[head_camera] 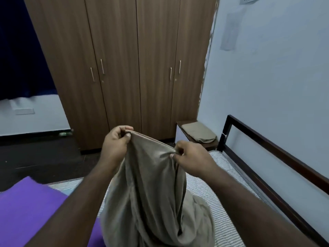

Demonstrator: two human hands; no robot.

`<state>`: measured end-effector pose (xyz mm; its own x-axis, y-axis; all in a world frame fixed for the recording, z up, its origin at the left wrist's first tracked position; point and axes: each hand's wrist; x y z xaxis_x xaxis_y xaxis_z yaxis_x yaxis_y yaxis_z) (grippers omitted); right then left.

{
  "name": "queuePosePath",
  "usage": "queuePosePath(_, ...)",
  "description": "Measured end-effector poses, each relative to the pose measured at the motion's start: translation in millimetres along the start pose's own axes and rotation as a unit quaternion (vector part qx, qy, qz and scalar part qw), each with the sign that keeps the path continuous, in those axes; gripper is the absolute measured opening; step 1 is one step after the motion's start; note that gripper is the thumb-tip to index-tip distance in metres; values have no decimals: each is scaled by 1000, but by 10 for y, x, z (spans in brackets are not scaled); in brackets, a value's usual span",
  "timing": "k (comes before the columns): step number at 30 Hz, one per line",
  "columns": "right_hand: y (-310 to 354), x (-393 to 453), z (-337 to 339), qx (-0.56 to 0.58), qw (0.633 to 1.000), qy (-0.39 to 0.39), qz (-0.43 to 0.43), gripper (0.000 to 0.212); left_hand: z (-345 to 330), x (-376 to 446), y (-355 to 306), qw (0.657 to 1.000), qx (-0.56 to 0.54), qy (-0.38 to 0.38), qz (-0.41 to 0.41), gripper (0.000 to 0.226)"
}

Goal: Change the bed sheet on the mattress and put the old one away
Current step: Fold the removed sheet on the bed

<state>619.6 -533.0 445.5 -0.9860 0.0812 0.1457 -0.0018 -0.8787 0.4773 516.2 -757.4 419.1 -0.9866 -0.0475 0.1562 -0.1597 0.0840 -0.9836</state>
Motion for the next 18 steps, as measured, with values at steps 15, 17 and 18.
queuePosePath(15,-97,-118,-602,87,972,220,11,18,4,-306,-67,998,-32,-30,-48,30)
queuePosePath(17,-133,-81,-629,80,984,158,1,18,23,-386,-108,997,40,-6,-68,26)
queuePosePath(18,-146,-55,-614,78,990,120,-5,11,22,-437,-133,993,84,28,-75,22)
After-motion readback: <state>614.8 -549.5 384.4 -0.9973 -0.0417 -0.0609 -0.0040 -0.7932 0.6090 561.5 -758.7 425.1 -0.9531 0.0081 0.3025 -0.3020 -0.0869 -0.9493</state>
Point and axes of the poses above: each hand's wrist, its own x-axis towards the middle knuckle, its own z-axis out of the back of the hand, y = z × x
